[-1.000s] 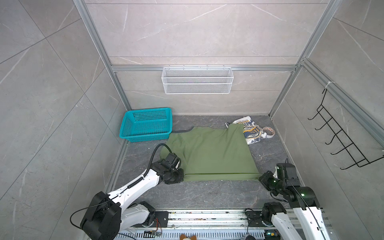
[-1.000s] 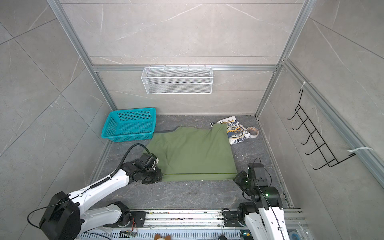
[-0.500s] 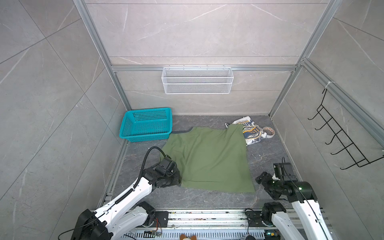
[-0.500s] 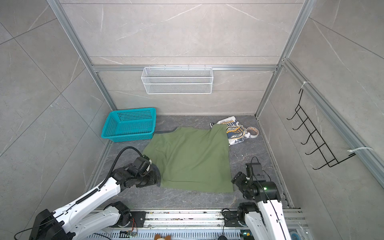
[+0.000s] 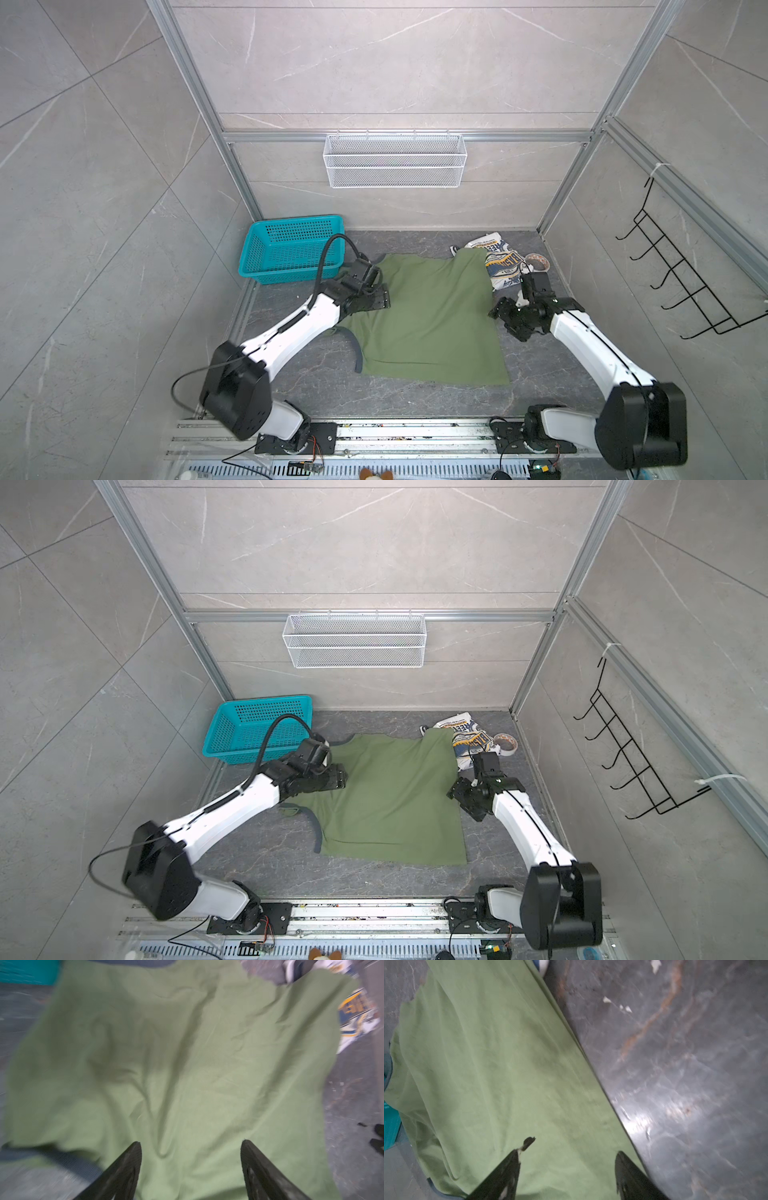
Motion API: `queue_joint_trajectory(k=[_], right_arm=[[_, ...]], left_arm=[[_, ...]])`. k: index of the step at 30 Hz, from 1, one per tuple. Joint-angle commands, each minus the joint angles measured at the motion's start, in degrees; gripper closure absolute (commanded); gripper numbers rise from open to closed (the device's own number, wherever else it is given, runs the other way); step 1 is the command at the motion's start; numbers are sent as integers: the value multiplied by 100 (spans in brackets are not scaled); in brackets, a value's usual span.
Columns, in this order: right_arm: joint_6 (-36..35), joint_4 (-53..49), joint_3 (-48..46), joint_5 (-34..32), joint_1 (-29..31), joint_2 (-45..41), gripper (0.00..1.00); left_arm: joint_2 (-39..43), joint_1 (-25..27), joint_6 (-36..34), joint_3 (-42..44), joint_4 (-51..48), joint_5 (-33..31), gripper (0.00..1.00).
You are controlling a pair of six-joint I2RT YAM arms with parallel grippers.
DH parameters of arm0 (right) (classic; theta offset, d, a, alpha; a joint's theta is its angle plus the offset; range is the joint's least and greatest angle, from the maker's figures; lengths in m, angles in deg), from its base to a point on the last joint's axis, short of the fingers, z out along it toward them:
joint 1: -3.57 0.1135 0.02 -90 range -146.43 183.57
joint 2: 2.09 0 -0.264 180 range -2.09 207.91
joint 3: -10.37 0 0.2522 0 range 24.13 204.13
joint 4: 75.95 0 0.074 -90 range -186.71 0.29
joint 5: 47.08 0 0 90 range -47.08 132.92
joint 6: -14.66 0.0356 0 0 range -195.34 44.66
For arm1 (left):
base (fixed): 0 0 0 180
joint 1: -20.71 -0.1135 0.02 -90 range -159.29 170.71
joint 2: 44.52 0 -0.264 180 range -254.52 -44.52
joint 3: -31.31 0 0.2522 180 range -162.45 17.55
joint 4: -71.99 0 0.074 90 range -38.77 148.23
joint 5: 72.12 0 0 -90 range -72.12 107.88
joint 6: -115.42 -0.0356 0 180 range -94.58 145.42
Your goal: Fold and stack the tank tops
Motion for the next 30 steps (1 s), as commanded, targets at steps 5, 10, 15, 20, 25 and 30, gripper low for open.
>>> queue_joint_trajectory(k=[5, 10, 15, 20, 25, 30], right_arm=[[-8, 652, 681, -426, 41, 1355, 26], [-84, 876, 624, -539, 40, 1746, 26], [-201, 1023, 841, -374, 40, 2354, 27], [-204, 1128, 839, -301, 41, 2596, 36], [-257, 1058, 828, -299, 44, 2490, 60], [-374, 892, 573, -491, 181, 1950, 90]], left_arm=[[-1135, -91, -186, -611, 377, 356, 21], [-1320, -91, -122, -307, 676, 543, 20], [-1415, -88, -105, -3, 800, 555, 20], [-1323, -96, 0, 492, 951, 469, 20], [-1003, -88, 197, 1131, 1049, 293, 19], [-469, 110, 391, 1843, 965, 236, 19]])
